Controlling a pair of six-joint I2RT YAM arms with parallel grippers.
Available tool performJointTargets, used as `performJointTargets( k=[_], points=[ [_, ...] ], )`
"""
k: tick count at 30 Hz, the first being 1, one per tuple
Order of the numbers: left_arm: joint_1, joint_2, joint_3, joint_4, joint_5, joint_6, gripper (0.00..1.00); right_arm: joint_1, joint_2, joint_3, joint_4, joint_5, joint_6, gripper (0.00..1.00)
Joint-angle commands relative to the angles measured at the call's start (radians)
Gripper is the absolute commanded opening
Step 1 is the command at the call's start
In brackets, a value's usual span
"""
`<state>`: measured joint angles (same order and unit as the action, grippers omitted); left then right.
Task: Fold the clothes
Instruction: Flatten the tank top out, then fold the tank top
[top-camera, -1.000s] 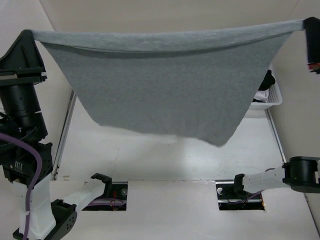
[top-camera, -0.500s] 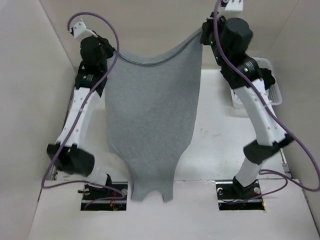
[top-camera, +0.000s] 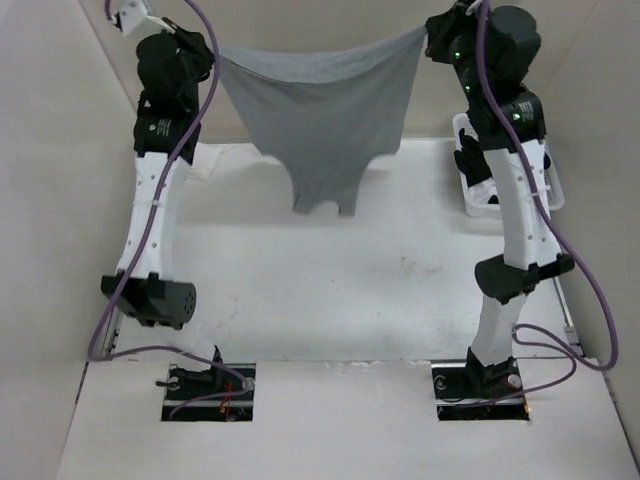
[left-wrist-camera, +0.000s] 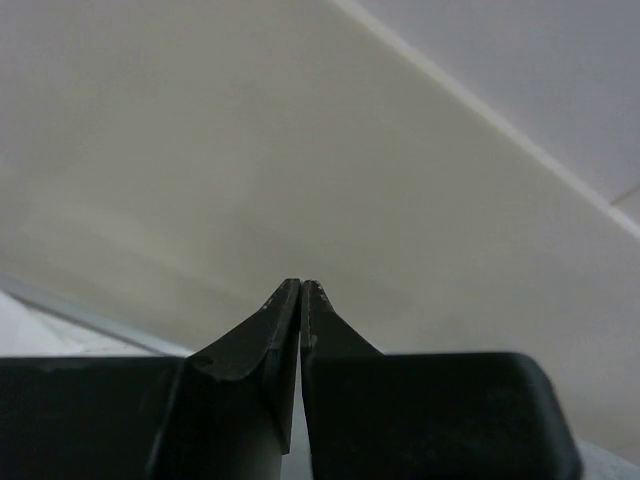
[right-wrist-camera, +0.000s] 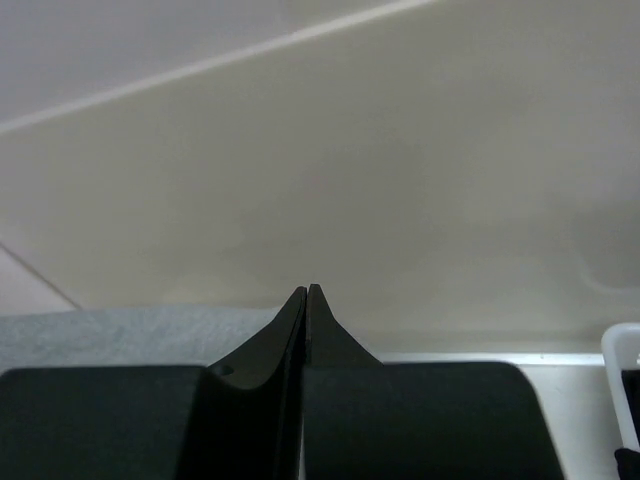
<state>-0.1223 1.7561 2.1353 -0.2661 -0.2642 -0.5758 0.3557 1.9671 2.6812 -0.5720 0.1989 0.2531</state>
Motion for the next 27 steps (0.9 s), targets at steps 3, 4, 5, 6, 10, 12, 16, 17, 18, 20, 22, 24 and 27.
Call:
performJointTargets(
  k=[3, 4, 5, 6, 10, 12, 16, 17, 18, 20, 22, 24, 27],
  points=[
    [0.003, -0.239, -0.153, 0.177, 0.002, 0.005, 0.01, 0.009, -0.172, -0.006, 0.06, -0.082, 0.032, 0.0],
    [0.002, -0.257, -0.185, 0.188, 0.0, 0.005, 0.01, 0.009, -0.201, -0.071, 0.058, -0.084, 0.038, 0.0],
    [0.0, -0.283, -0.234, 0.198, -0.001, 0.005, 0.01, 0.009, -0.241, -0.165, 0.067, -0.085, 0.047, 0.0],
    [-0.003, -0.314, -0.297, 0.214, -0.003, 0.005, 0.01, 0.009, -0.288, -0.27, 0.089, -0.087, 0.054, 0.0],
    [-0.012, -0.519, -0.706, 0.349, -0.012, -0.018, 0.02, 0.059, -0.564, -0.833, 0.294, -0.053, 0.072, 0.0],
    [-0.024, -0.652, -0.93, 0.376, -0.018, -0.054, 0.02, 0.087, -0.722, -1.115, 0.377, -0.01, 0.106, 0.0],
    [-0.067, -0.913, -1.312, 0.354, -0.062, -0.127, 0.02, 0.169, -0.988, -1.574, 0.434, 0.014, 0.213, 0.0],
    [-0.084, -0.993, -1.406, 0.319, -0.07, -0.146, 0.02, 0.197, -1.043, -1.669, 0.431, 0.02, 0.247, 0.0],
    [-0.093, -1.042, -1.452, 0.283, -0.069, -0.156, 0.02, 0.222, -1.101, -1.764, 0.425, 0.028, 0.277, 0.0],
    [-0.116, -1.185, -1.529, 0.15, -0.063, -0.156, 0.02, 0.284, -1.21, -1.924, 0.391, 0.037, 0.346, 0.0],
    [-0.142, -1.34, -1.554, -0.02, -0.066, -0.153, 0.02, 0.355, -1.315, -2.043, 0.328, 0.039, 0.421, 0.0],
    [-0.158, -1.49, -1.539, -0.19, -0.079, -0.15, 0.03, 0.43, -1.402, -2.115, 0.258, 0.039, 0.487, 0.0],
    [-0.153, -1.625, -1.473, -0.416, -0.092, -0.157, 0.03, 0.577, -1.536, -2.186, 0.126, 0.074, 0.583, 0.0]
  ],
)
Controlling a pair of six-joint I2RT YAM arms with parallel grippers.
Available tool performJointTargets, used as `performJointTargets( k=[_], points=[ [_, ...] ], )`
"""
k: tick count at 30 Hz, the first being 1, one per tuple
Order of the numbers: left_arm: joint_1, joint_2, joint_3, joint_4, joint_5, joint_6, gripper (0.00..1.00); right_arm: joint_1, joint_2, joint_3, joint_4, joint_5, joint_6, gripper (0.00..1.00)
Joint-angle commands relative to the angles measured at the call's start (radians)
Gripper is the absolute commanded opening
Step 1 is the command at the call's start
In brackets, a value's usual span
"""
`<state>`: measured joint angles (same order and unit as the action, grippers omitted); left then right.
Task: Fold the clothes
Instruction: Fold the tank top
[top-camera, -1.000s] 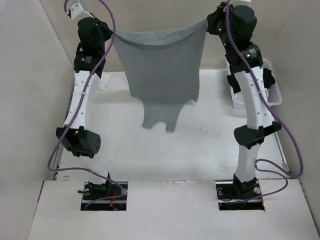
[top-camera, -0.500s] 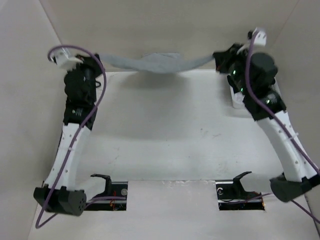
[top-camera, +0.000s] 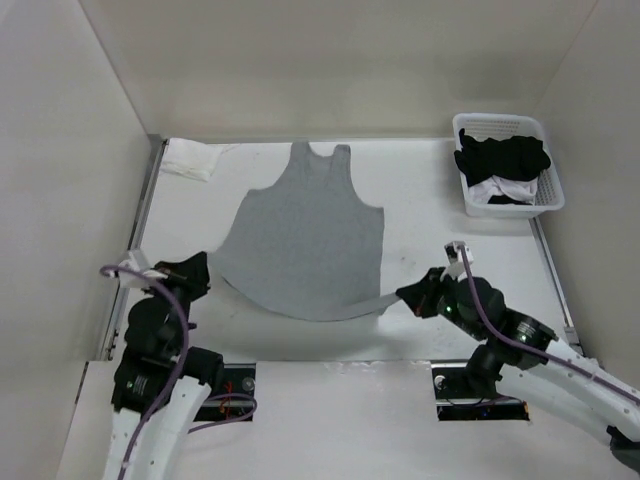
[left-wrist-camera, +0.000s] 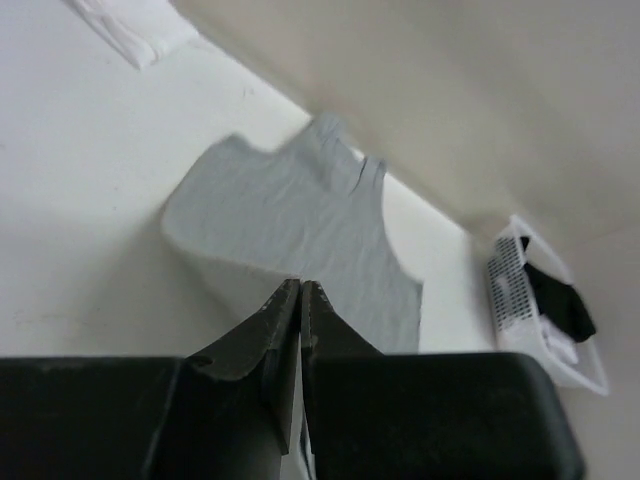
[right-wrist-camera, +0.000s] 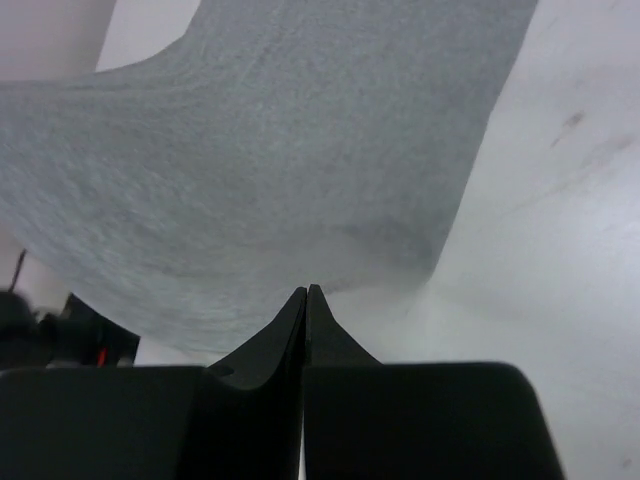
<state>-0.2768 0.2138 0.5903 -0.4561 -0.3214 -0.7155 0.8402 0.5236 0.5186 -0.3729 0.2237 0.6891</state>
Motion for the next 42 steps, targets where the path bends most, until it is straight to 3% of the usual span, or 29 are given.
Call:
performJointTargets(
  k=[1, 6, 11, 14, 18, 21, 24, 28, 35, 42],
  points=[
    [0.003, -0.103, 0.092, -0.278, -0.031, -0.021, 0.03, 0.14, -0.126, -0.028, -0.122, 0.063, 0.176, 0.0],
    [0.003, -0.114, 0.14, -0.4, -0.012, -0.061, 0.04, 0.36, -0.206, 0.001, -0.34, 0.172, 0.317, 0.0],
    [0.029, -0.025, 0.108, -0.293, -0.025, -0.059, 0.04, 0.437, -0.067, 0.059, -0.318, 0.267, 0.302, 0.0],
    [0.058, 0.091, 0.079, -0.153, -0.07, -0.061, 0.05, 0.313, 0.094, 0.129, -0.189, 0.234, 0.152, 0.0],
    [0.121, 0.28, 0.048, 0.073, -0.108, -0.087, 0.04, 0.016, 0.292, 0.199, 0.046, 0.022, -0.035, 0.0],
    [0.184, 0.45, 0.069, 0.225, -0.098, -0.098, 0.04, -0.195, 0.432, 0.28, 0.147, -0.127, -0.098, 0.0],
    [0.245, 0.62, 0.135, 0.339, -0.061, -0.108, 0.04, -0.327, 0.571, 0.394, 0.198, -0.22, -0.118, 0.0],
    [0.293, 0.832, 0.206, 0.47, -0.01, -0.15, 0.04, -0.407, 0.74, 0.53, 0.253, -0.274, -0.114, 0.0],
    [0.284, 1.241, 0.399, 0.635, -0.004, -0.147, 0.04, -0.509, 1.11, 0.819, 0.252, -0.343, -0.137, 0.0],
    [0.287, 1.594, 0.679, 0.656, 0.073, -0.111, 0.05, -0.583, 1.374, 1.029, 0.241, -0.371, -0.126, 0.0]
  ],
)
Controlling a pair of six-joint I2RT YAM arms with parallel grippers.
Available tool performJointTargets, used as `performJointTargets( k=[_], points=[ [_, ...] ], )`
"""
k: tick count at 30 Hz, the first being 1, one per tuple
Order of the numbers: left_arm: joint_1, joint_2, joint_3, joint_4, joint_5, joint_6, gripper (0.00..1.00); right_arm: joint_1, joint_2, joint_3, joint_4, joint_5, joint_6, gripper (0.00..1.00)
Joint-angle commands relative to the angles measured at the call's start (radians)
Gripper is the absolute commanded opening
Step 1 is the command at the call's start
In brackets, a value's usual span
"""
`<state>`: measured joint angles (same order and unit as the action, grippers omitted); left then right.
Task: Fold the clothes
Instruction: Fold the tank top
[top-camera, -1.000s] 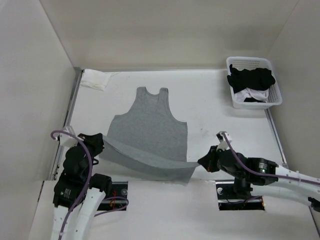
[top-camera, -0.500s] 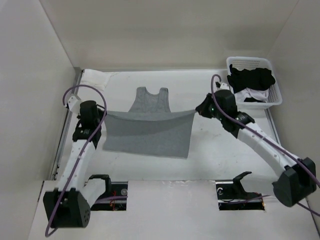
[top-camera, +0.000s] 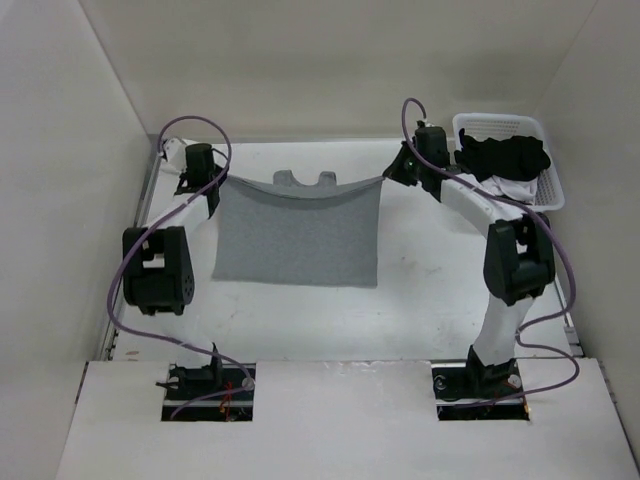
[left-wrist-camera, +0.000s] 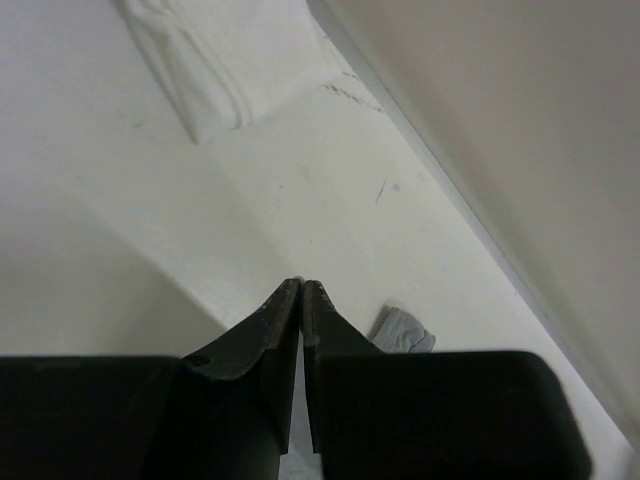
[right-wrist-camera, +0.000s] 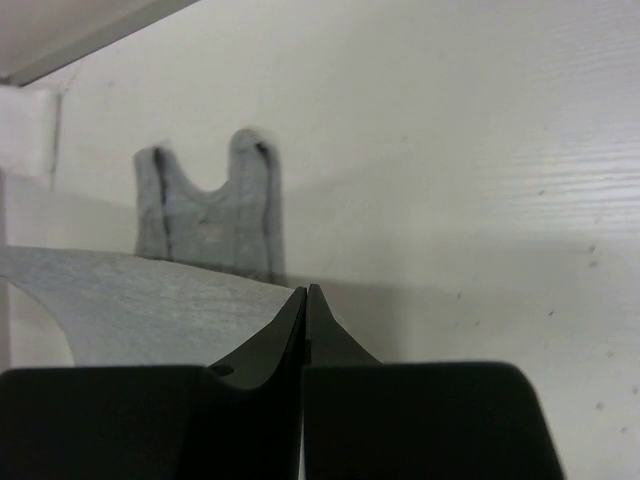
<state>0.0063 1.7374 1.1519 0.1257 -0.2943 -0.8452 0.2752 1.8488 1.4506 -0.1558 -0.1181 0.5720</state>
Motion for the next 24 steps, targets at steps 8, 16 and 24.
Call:
performJointTargets(
  k=[8, 16, 24],
  points=[
    [-0.004, 0.038, 0.08, 0.1, 0.069, 0.011, 0.41, -0.014, 0.123, 0.12, 0.002, 0.06, 0.011, 0.37],
    [-0.15, -0.468, -0.516, 0.12, -0.082, -0.029, 0.4, 0.106, -0.287, -0.428, 0.215, 0.192, 0.041, 0.37],
    [-0.064, -0.817, -0.793, -0.194, -0.029, -0.049, 0.43, 0.245, -0.519, -0.877, 0.283, 0.225, 0.198, 0.3]
  ],
)
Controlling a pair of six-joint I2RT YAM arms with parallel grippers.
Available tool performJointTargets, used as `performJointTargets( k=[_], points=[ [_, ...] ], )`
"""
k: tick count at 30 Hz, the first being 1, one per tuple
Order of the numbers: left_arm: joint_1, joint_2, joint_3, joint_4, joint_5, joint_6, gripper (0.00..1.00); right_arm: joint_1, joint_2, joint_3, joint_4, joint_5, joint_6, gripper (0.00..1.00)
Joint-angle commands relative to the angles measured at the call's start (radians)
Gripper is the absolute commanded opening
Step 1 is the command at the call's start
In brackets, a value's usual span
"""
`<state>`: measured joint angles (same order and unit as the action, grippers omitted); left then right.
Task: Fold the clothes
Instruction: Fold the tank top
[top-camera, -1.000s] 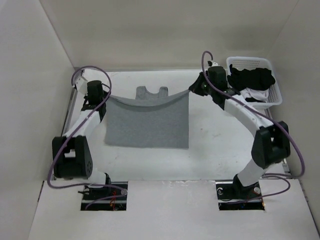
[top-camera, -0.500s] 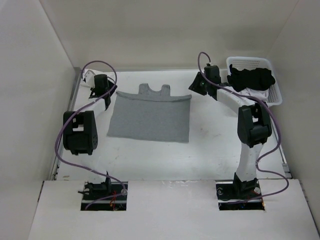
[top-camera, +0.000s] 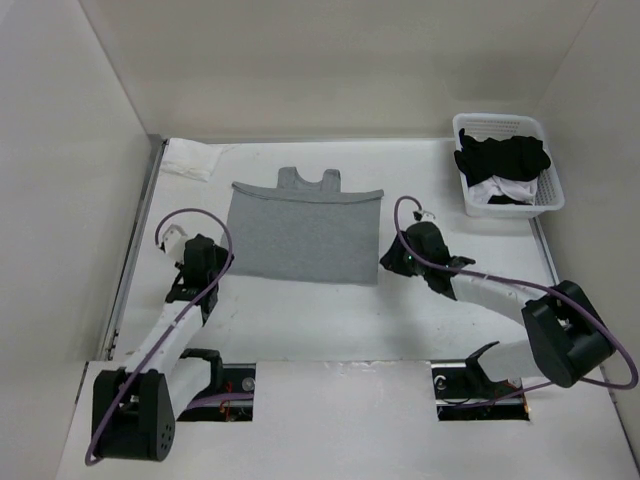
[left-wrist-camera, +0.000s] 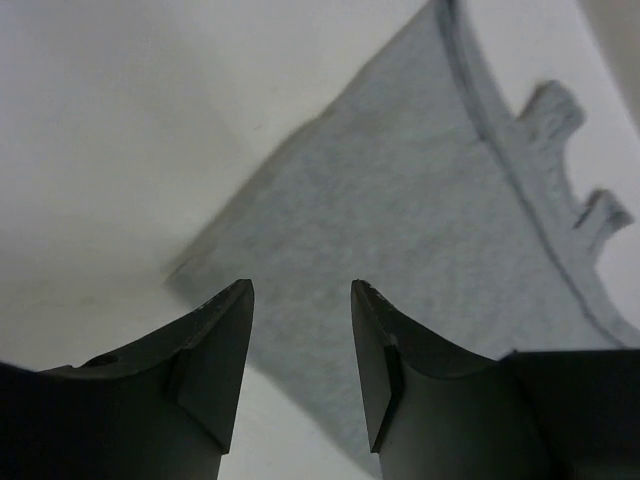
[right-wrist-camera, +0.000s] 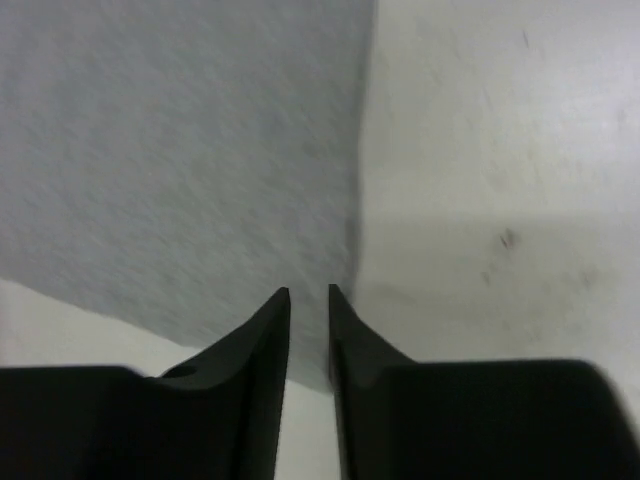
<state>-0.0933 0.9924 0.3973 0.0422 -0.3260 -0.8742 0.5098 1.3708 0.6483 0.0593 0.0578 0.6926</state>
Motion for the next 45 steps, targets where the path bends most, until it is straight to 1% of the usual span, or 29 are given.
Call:
performJointTargets(
  k=[1, 2, 3, 5, 12, 14, 16, 20, 23, 25, 28, 30, 34, 36, 40, 44, 45],
  points=[
    [0.06, -0.086, -0.051, -0.128, 0.013, -0.019, 0.43, 0.02, -0.045, -0.094, 0.068, 0.048, 0.087, 0.38],
    [0.088, -0.093, -0.06, -0.136, 0.03, -0.019, 0.45, 0.028, -0.041, -0.107, 0.068, 0.042, 0.096, 0.43],
    [0.112, -0.095, -0.069, -0.134, 0.051, -0.016, 0.46, 0.037, -0.033, -0.113, 0.07, 0.034, 0.097, 0.44],
    [0.137, -0.072, -0.077, -0.127, 0.094, -0.023, 0.46, 0.06, -0.021, -0.116, 0.073, 0.019, 0.099, 0.45],
    [0.175, 0.021, -0.109, -0.025, 0.153, -0.035, 0.48, 0.1, -0.052, -0.157, 0.102, 0.023, 0.124, 0.49],
    [0.18, 0.041, -0.115, 0.024, 0.179, -0.037, 0.49, 0.106, -0.07, -0.167, 0.112, 0.016, 0.125, 0.52],
    [0.185, 0.061, -0.118, 0.045, 0.185, -0.042, 0.48, 0.111, -0.064, -0.161, 0.116, 0.01, 0.12, 0.55],
    [0.191, 0.117, -0.109, 0.079, 0.188, -0.042, 0.41, 0.111, -0.009, -0.141, 0.123, -0.016, 0.116, 0.54],
    [0.192, 0.14, -0.115, 0.122, 0.185, -0.042, 0.34, 0.111, 0.008, -0.142, 0.137, -0.022, 0.124, 0.48],
    [0.192, 0.152, -0.114, 0.139, 0.185, -0.043, 0.31, 0.111, 0.004, -0.148, 0.131, -0.018, 0.127, 0.45],
    [0.186, 0.164, -0.107, 0.15, 0.177, -0.046, 0.24, 0.111, -0.025, -0.168, 0.134, -0.012, 0.133, 0.45],
    [0.189, 0.173, -0.106, 0.153, 0.176, -0.046, 0.2, 0.108, -0.006, -0.165, 0.137, -0.024, 0.131, 0.45],
    [0.189, 0.177, -0.106, 0.157, 0.176, -0.046, 0.17, 0.111, 0.043, -0.15, 0.146, -0.052, 0.133, 0.39],
    [0.191, 0.173, -0.109, 0.16, 0.173, -0.046, 0.16, 0.109, 0.048, -0.154, 0.161, -0.062, 0.145, 0.33],
    [0.192, 0.167, -0.11, 0.163, 0.16, -0.048, 0.13, 0.075, 0.05, -0.167, 0.181, -0.067, 0.148, 0.26],
    [0.188, 0.134, -0.114, 0.174, 0.165, -0.048, 0.05, 0.068, 0.06, -0.168, 0.206, -0.072, 0.143, 0.07],
    [0.183, 0.1, -0.114, 0.176, 0.165, -0.046, 0.03, 0.069, 0.051, -0.174, 0.221, -0.067, 0.143, 0.04]
  ],
)
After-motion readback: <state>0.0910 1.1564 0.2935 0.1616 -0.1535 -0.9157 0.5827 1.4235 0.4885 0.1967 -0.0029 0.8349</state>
